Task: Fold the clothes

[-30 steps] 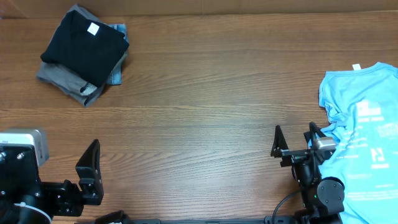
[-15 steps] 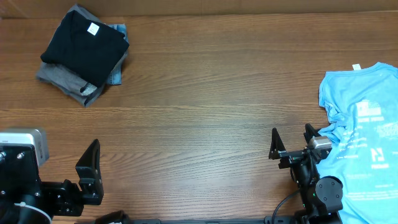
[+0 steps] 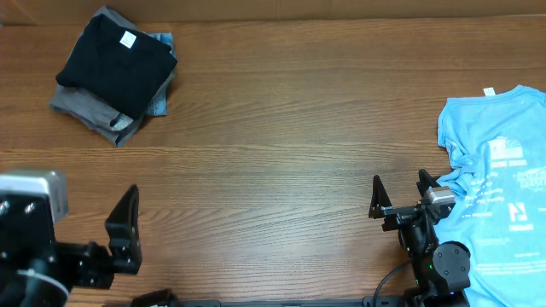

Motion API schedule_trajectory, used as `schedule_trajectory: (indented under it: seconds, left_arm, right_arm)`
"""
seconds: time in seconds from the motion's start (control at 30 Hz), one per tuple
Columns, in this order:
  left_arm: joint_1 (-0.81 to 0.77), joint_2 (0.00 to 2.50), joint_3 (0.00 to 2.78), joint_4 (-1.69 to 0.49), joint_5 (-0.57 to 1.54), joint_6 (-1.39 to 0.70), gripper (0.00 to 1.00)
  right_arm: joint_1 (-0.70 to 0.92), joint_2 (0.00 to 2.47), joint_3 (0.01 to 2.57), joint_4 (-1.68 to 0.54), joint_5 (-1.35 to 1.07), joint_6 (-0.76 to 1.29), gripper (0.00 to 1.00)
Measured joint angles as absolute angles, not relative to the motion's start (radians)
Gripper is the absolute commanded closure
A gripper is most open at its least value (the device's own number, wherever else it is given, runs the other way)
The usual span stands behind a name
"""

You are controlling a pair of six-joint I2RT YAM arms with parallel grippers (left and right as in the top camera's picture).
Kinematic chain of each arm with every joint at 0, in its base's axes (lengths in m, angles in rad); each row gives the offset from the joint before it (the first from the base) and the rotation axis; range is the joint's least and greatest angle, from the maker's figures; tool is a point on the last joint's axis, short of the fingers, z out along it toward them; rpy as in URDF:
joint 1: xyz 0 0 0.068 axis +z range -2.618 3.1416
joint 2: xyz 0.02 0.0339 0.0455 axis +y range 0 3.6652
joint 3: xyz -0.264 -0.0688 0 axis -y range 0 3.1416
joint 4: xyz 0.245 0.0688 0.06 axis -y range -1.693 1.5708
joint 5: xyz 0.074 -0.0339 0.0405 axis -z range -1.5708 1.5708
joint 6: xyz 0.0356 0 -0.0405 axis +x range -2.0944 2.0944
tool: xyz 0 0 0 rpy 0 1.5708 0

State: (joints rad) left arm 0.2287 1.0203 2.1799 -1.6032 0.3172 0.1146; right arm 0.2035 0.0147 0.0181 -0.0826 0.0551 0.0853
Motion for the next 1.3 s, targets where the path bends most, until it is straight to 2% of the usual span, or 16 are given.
schedule_trajectory:
  seconds: [0.17,0.37,0.43,0.63,0.9,1.03,1.2,1.3]
  left_arm:
    - [0.104,0.974,1.943,-1.296,0.316,0.112,0.00]
    - [-0.025,0.824,1.411,-0.783,0.309,0.112,0.00]
    - [-0.036,0.747,1.222,-0.672,0.310,0.112,0.00]
    - [-0.038,0.455,0.769,-0.471,0.310,0.112,0.00]
    - [0.006,0.101,0.331,-0.253,0.309,0.111,0.00]
    - [0.022,0.025,0.191,-0.132,0.304,0.111,0.00]
    - [0.022,0.015,0.039,0.120,0.294,0.109,0.00]
    - [0.029,0.016,0.010,0.089,0.293,0.108,0.00]
  right_arm:
    - [0.204,0.015,0.018,-0.082,0.056,0.084,0.00]
    - [0.204,0.015,0.018,-0.082,0.055,0.085,0.00]
    - [0.204,0.015,0.018,-0.083,0.056,0.085,0.00]
    - [0.204,0.015,0.018,-0.083,0.055,0.084,0.00]
    - [0.204,0.015,0.018,-0.083,0.054,0.085,0.00]
    - [0.204,0.015,0.018,-0.083,0.054,0.085,0.00]
    - [0.204,0.015,0.018,-0.083,0.052,0.084,0.00]
    - [0.203,0.015,0.018,-0.083,0.052,0.085,0.00]
